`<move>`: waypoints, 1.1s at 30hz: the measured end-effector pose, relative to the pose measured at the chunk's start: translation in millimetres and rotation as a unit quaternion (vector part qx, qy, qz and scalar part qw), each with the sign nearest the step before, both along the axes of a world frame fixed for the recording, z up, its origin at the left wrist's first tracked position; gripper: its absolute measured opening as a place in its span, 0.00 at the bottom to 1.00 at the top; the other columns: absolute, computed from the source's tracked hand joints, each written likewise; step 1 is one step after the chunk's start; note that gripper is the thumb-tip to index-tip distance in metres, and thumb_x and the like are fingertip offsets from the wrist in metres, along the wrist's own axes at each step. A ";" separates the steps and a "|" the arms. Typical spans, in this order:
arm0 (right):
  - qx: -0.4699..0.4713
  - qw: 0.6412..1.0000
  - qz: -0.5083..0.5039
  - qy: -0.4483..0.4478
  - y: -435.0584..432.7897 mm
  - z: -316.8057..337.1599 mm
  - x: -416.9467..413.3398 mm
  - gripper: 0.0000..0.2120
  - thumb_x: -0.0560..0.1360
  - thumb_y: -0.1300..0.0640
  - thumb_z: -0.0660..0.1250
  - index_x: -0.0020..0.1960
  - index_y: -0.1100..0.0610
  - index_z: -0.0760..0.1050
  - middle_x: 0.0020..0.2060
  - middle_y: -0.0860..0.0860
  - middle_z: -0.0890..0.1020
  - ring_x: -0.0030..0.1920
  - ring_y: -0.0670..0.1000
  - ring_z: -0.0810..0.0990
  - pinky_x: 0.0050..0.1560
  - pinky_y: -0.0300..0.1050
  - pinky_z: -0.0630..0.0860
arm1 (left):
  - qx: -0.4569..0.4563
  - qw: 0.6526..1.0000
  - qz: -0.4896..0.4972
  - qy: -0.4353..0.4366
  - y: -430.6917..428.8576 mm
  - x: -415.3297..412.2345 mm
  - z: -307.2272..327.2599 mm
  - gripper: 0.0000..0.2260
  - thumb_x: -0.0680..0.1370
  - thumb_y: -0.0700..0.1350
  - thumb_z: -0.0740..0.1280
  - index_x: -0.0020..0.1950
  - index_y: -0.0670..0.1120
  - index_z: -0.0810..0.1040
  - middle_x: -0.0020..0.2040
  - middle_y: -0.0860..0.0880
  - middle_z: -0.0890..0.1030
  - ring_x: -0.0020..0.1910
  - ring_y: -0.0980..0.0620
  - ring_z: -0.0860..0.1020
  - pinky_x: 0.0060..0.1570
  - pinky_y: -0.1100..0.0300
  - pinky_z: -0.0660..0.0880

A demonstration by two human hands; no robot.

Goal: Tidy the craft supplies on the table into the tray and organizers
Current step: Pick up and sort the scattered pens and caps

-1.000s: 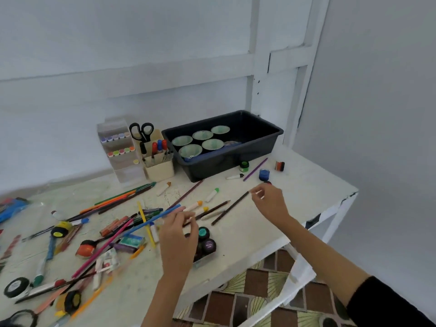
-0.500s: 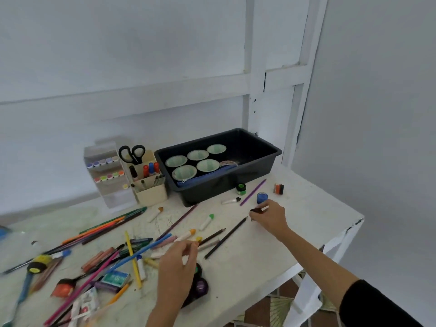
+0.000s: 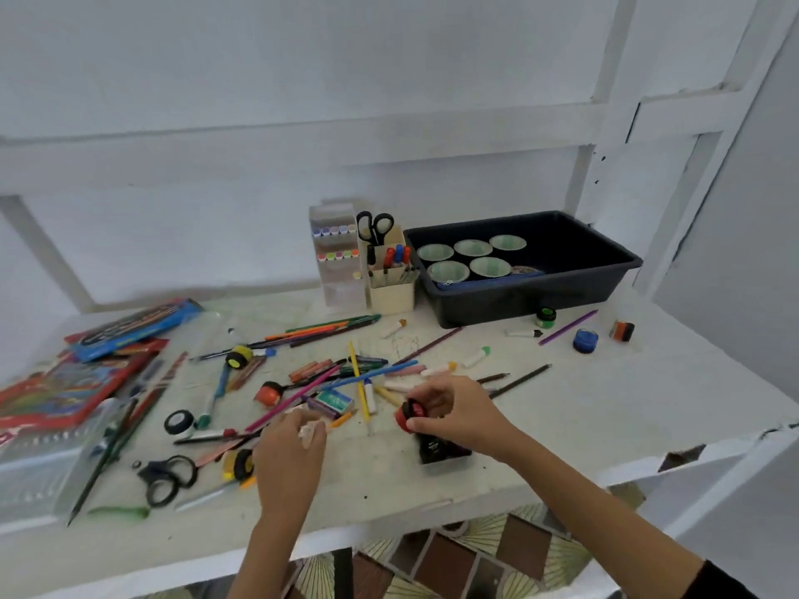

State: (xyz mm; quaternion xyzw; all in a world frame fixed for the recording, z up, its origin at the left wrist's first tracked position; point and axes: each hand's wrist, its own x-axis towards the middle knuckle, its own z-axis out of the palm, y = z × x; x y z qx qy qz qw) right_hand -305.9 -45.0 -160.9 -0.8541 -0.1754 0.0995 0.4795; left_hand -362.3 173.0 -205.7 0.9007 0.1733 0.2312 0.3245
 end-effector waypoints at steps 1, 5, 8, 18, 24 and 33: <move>-0.023 0.999 0.007 -0.030 5.3 -4.5 -2.0 0.18 0.67 0.58 0.76 0.56 0.56 0.80 0.45 0.46 0.80 0.44 0.43 0.79 0.45 0.29 0.75 | -0.017 1.000 0.012 0.003 3.6 -4.6 -2.4 0.03 0.75 0.40 0.69 0.47 0.44 0.81 0.43 0.49 0.79 0.43 0.50 0.77 0.43 0.58 0.70; -0.174 0.970 0.030 -0.166 25.4 -20.4 -4.1 0.19 0.70 0.52 0.72 0.60 0.52 0.77 0.50 0.48 0.78 0.52 0.46 0.71 0.53 0.39 0.69 | -0.116 0.993 0.003 0.007 12.6 -13.3 -10.8 0.05 0.74 0.35 0.69 0.49 0.41 0.80 0.43 0.46 0.80 0.46 0.47 0.77 0.47 0.58 0.71; -0.272 0.940 0.032 -0.201 33.1 -23.5 -5.8 0.19 0.72 0.48 0.68 0.63 0.49 0.74 0.58 0.47 0.76 0.61 0.50 0.67 0.61 0.46 0.63 | -0.159 0.987 0.009 0.004 13.1 -14.9 -11.7 0.07 0.74 0.32 0.67 0.49 0.40 0.80 0.45 0.44 0.80 0.46 0.46 0.77 0.48 0.59 0.71; -0.403 0.875 0.073 -0.259 41.2 -19.4 -11.9 0.17 0.78 0.52 0.63 0.66 0.52 0.73 0.61 0.51 0.73 0.63 0.53 0.65 0.64 0.49 0.62 | -0.180 0.984 0.000 0.010 13.8 -12.8 -8.1 0.08 0.74 0.31 0.67 0.49 0.42 0.80 0.45 0.47 0.79 0.43 0.51 0.76 0.46 0.60 0.72; -0.380 0.895 0.059 -0.225 41.8 -22.0 -15.0 0.20 0.78 0.50 0.62 0.69 0.52 0.68 0.64 0.51 0.70 0.65 0.53 0.65 0.66 0.49 0.62 | -0.117 0.993 -0.009 0.028 13.9 -14.0 -9.5 0.09 0.74 0.32 0.66 0.49 0.44 0.79 0.46 0.47 0.80 0.50 0.46 0.77 0.50 0.57 0.72; -0.121 0.969 -0.133 -0.171 -29.5 -25.6 -10.0 0.14 0.77 0.55 0.63 0.62 0.51 0.72 0.54 0.47 0.75 0.55 0.45 0.72 0.58 0.41 0.71 | 0.018 0.992 -0.121 -0.037 -58.3 37.5 26.5 0.08 0.74 0.39 0.68 0.53 0.45 0.79 0.50 0.48 0.80 0.53 0.47 0.75 0.54 0.54 0.69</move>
